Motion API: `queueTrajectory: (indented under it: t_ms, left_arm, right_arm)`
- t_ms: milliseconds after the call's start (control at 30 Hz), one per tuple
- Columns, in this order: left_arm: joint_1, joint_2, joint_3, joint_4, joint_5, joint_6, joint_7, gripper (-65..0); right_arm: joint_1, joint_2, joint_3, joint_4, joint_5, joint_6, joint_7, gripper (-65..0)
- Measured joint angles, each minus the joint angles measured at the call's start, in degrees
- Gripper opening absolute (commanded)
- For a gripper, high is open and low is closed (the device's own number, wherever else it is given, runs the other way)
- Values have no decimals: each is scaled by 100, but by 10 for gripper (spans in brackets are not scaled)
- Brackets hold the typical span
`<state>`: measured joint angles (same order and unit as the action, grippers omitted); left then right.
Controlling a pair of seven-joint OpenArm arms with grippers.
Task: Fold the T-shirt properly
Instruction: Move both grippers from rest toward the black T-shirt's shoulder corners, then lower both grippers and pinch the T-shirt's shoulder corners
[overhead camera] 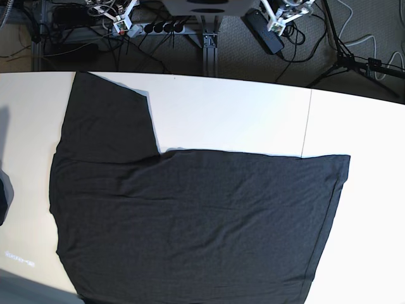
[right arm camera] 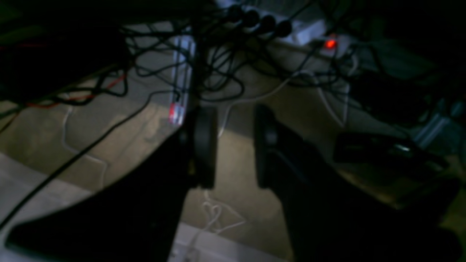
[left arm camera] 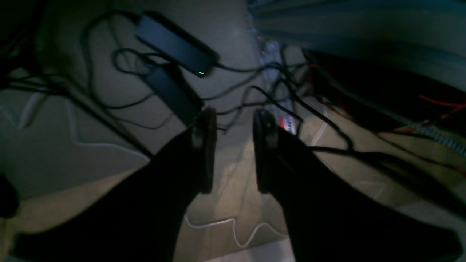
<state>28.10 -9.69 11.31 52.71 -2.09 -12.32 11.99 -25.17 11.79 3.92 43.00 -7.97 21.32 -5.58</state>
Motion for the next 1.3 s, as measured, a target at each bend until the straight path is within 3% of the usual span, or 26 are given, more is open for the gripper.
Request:
queueTrajectory:
  t_ms: [233,500,700,767,900,1100,1200,1300]
  left_arm:
    - [916,11,-389,1794,4,22,72,-476]
    - [1596,-192,-389,3746,15,20,791,-473]
    - [1862,-175,-378,5060,-11,11,1528,-361]
    - [1860,-177,-389,5434,-11,17,1768,-335]
    - [1923,-188,-389,6085,-44,142,2212,-333]
    - [1919,-197,-389,6623,-35,199,2472,-333]
    - [1919,-389,-387,6695,-63,199,2470,-333]
    - [1884,-610,-389,6701,-70,199,2465,-333]
  right_arm:
    - [-1099,385,-9,1541,533,-20,-289,-489]
    - [-2240,811,33,3932,730,-129,-909,-489]
    - [-2857,979,675,5423,1628,-149,-1099,-487]
    - [-2914,979,955,5858,2068,-146,-1493,-440]
    - [-2916,973,1626,6607,3056,-144,-2400,-275]
    - [-2815,964,2929,7313,4133,-146,-2522,-259]
    - [-2487,966,3414,7278,4306,-146,-2809,-254]
    - [-2212,968,3585,7069,4391,-146,-2833,-209]
